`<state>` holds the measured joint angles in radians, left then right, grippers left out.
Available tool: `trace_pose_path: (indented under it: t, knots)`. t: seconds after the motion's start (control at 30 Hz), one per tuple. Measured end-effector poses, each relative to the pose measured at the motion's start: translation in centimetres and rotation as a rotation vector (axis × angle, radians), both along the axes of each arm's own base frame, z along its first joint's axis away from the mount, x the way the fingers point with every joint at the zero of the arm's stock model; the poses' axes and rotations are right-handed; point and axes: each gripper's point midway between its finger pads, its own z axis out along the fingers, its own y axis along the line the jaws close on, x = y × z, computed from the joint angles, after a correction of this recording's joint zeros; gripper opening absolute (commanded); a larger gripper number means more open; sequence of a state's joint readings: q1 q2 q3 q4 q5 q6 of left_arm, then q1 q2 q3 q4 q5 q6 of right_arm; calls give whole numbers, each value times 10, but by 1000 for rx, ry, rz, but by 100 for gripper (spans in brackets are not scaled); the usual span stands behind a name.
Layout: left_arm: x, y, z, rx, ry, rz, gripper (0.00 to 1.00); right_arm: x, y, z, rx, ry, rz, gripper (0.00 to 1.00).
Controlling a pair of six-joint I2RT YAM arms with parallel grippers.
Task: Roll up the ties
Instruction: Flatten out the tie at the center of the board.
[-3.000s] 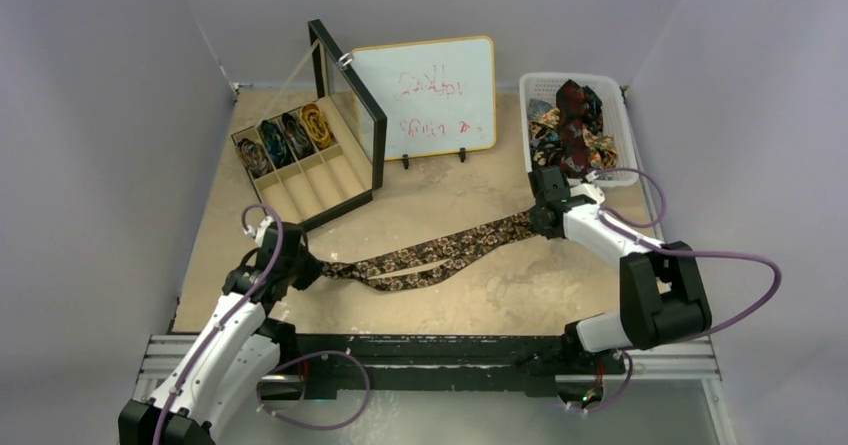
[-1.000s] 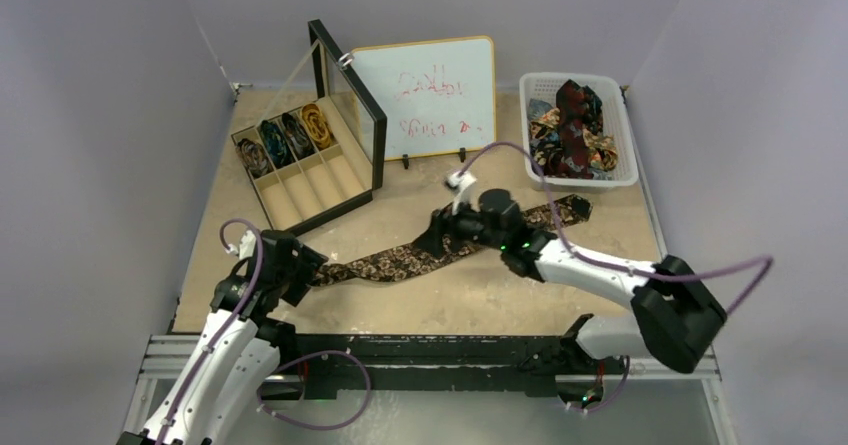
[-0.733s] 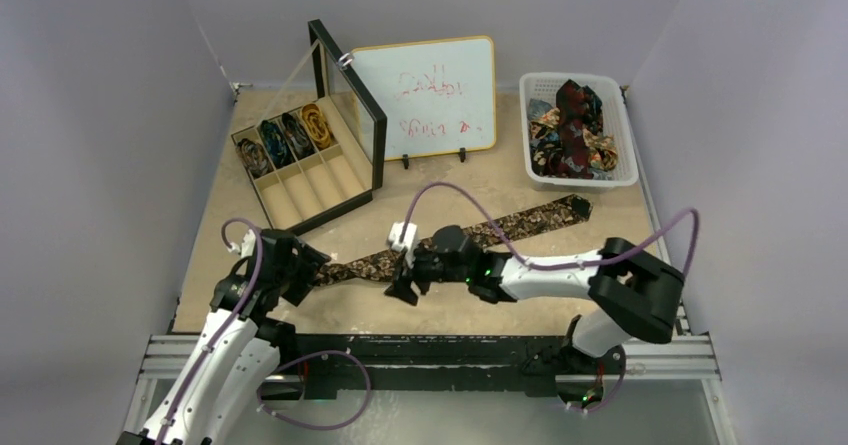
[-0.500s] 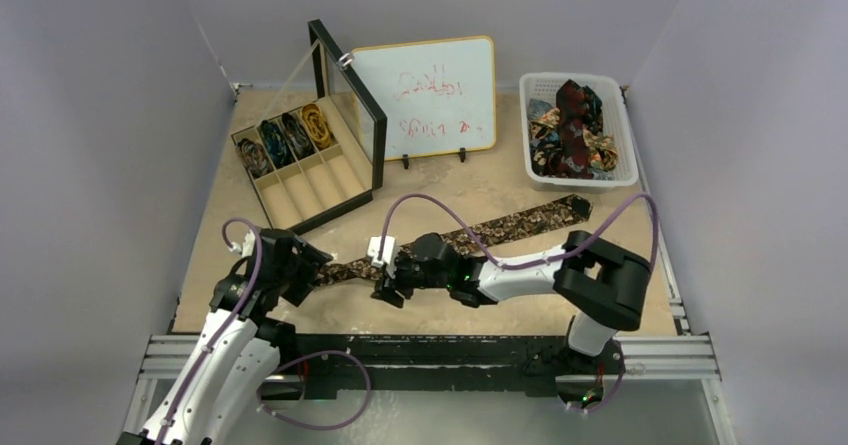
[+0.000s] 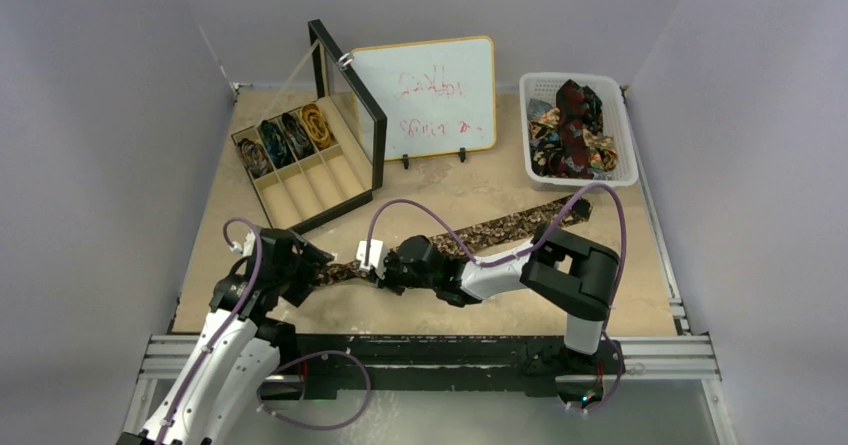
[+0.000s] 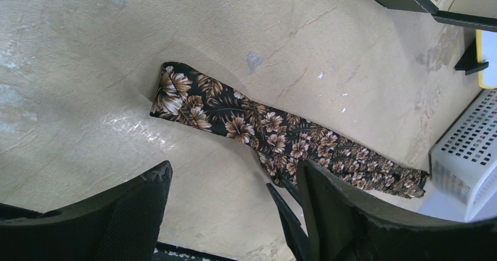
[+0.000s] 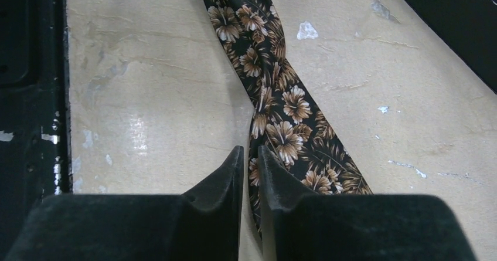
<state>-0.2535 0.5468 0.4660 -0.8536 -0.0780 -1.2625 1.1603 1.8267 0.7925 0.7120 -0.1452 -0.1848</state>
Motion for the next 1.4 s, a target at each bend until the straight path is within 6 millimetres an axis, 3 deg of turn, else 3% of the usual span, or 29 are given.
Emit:
trace_pose_path:
  t: [0.47, 0.73, 0.9, 1.07, 1.2, 1.4]
  knots:
    - [0, 0, 0, 1, 0, 0, 76, 7, 4, -6, -12, -14, -19, 23]
    - [0, 0, 0, 1, 0, 0, 76, 11, 2, -18, -40, -20, -42, 7]
    - [0, 0, 0, 1, 0, 0, 76, 18, 2, -11, -22, -51, -82, 3]
    - [0, 0, 0, 1, 0, 0, 76, 29, -2, 12, 19, -102, -139, 1]
    - [0, 0, 0, 1, 0, 0, 76, 43, -3, 29, 55, -154, -206, 0]
    - [0, 1, 0, 3, -1, 4, 76, 65, -10, 39, 68, -229, -321, 0]
